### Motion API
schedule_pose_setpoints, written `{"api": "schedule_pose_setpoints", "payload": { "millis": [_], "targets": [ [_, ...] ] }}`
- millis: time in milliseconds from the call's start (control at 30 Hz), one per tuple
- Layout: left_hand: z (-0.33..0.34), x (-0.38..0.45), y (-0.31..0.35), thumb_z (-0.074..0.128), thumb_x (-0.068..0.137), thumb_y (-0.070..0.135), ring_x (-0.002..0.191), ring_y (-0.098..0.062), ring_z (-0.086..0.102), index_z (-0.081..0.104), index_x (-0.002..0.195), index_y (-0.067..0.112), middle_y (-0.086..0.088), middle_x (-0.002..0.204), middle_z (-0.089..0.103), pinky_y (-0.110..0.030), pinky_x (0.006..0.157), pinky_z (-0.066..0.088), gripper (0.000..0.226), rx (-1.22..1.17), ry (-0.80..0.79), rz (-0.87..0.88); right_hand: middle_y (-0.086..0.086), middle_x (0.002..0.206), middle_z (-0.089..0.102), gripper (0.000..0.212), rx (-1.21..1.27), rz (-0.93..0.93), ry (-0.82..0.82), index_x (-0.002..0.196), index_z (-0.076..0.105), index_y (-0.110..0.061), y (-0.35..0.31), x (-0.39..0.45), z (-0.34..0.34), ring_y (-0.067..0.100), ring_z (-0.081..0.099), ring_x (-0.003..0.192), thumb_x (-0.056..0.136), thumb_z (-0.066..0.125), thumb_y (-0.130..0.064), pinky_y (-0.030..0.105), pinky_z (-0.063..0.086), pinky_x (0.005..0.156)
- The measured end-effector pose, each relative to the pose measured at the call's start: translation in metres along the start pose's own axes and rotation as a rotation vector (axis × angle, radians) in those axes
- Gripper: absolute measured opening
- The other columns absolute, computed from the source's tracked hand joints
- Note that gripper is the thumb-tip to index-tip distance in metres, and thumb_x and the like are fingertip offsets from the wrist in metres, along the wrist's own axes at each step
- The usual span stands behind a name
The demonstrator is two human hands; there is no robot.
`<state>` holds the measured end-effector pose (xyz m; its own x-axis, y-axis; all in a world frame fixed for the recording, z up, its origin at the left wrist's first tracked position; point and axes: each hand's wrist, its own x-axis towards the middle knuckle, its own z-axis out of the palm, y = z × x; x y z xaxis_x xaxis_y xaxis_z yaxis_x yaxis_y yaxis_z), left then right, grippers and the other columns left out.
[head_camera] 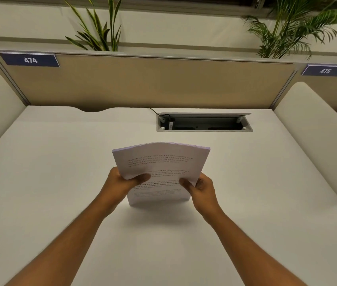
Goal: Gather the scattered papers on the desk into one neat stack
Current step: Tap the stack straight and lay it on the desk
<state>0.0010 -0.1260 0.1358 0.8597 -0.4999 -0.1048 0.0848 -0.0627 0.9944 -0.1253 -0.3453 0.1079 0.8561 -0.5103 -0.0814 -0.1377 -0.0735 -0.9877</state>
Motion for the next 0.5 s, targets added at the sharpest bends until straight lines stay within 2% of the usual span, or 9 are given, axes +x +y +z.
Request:
{"api": "schedule_pose_setpoints", "payload": {
  "millis": [67,167,233,367,467,500],
  "targets": [
    [0.001,0.000,-0.003,0.093,0.078,0.029,0.113,-0.022,0.078,0.082,0.112,0.052,0.006,0.121,0.085,-0.050,0.102,0.063,0.042,0.007,-0.002,-0.021,-0.011,0.112,0.080,0.024,0.006,0.020,-0.022,0.117,0.073,-0.026,0.000,-0.001,0.001,0.010,0.074,0.105,0.100,0.070,-0.010,0.018,0.059,0.084],
    [0.001,0.000,-0.007,0.090,0.080,0.031,0.116,-0.024,0.077,0.082,0.111,0.055,0.008,0.120,0.085,-0.048,0.101,0.062,0.040,0.006,0.008,-0.034,-0.024,0.105,0.079,0.026,-0.019,0.049,-0.063,0.112,0.071,-0.037,-0.004,-0.001,0.003,-0.002,0.073,0.099,0.101,0.068,-0.013,0.011,0.057,0.079],
    [0.000,0.002,-0.007,0.092,0.086,0.026,0.115,-0.024,0.078,0.084,0.113,0.045,0.006,0.119,0.085,-0.049,0.102,0.062,0.034,0.005,0.026,-0.046,-0.028,0.102,0.078,0.027,-0.035,0.063,-0.090,0.110,0.070,-0.041,-0.008,0.000,0.003,-0.006,0.072,0.097,0.101,0.068,-0.015,0.010,0.057,0.078],
    [-0.008,0.005,0.002,0.086,0.088,0.022,0.111,-0.027,0.081,0.082,0.122,0.020,-0.004,0.118,0.086,-0.049,0.098,0.062,0.034,-0.015,0.015,-0.108,-0.017,0.110,0.080,0.018,-0.002,0.081,-0.146,0.114,0.073,-0.035,-0.012,0.004,0.002,0.006,0.077,0.101,0.098,0.072,-0.026,0.024,0.063,0.081],
    [-0.023,0.009,0.010,0.085,0.084,0.022,0.110,-0.034,0.082,0.080,0.124,0.014,-0.010,0.117,0.086,-0.045,0.086,0.067,0.041,-0.105,-0.014,-0.232,-0.008,0.116,0.080,0.024,0.041,0.126,-0.204,0.121,0.074,-0.027,-0.007,0.004,0.005,0.016,0.078,0.104,0.097,0.073,-0.031,0.038,0.065,0.089],
    [-0.030,0.012,0.012,0.085,0.083,0.022,0.110,-0.036,0.082,0.079,0.127,0.013,-0.012,0.119,0.085,-0.047,0.086,0.068,0.045,-0.121,-0.021,-0.279,-0.005,0.118,0.080,0.026,0.063,0.148,-0.221,0.123,0.074,-0.024,-0.003,0.004,0.009,0.020,0.079,0.105,0.098,0.073,-0.031,0.045,0.064,0.092]
  ]
}}
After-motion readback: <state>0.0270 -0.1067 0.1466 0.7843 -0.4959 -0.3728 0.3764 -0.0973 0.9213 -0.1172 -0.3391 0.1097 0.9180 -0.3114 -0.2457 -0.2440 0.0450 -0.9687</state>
